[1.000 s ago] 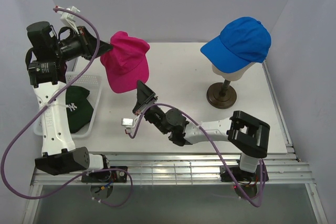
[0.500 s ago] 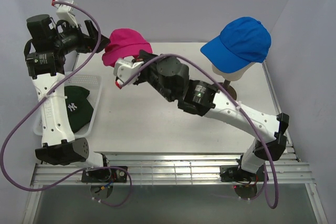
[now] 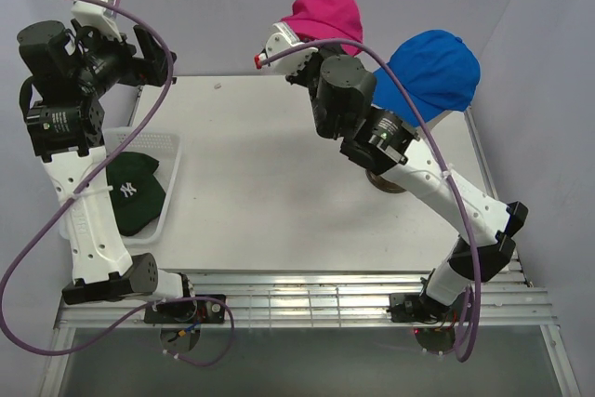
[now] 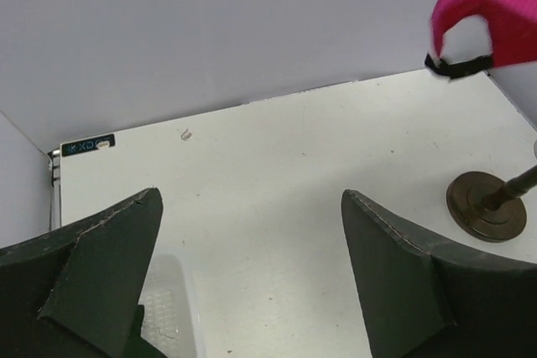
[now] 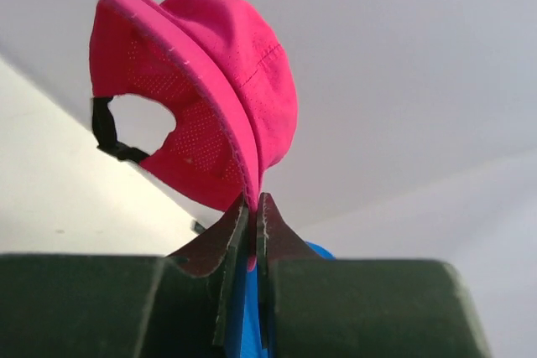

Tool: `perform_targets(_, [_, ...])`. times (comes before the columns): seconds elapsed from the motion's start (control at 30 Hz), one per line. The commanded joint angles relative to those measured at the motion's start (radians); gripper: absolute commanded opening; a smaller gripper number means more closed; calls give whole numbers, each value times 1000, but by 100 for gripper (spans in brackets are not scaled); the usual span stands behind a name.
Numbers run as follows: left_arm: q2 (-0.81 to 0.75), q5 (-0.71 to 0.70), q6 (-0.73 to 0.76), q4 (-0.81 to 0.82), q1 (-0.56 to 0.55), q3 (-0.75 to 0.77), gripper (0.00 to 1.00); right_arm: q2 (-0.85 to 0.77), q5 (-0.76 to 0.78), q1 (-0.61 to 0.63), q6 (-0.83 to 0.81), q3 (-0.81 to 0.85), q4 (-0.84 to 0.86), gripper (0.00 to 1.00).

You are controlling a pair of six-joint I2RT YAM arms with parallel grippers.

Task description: Stack the hats

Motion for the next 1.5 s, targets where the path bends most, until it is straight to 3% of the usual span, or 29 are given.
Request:
perform_targets(0.0, [-24,4,4,3,-1,-36,98,-54,263,2,-497,-67,677,8])
perform_targets(0.07, [-29,17,4,11,-1,-51,98,-40,285,-19,-748,-67,923,8])
perform_targets(0.3, [-50,45,6,12,-1,-81,98,-122,381,-200,-974,-283,1124,8])
perform_targets(0.47, [-56,59,10,11,-1,-97,98,-204,412,-277,-967,-375,1122,8])
perform_targets(0.77, [-55,94,-5,17,-1,-124,98,-291,467,-279,-883,-581,1022,8])
perform_targets(1.47, [-67,96,15,20,-1,-176,98,-215,517,-58,-871,-626,1015,8])
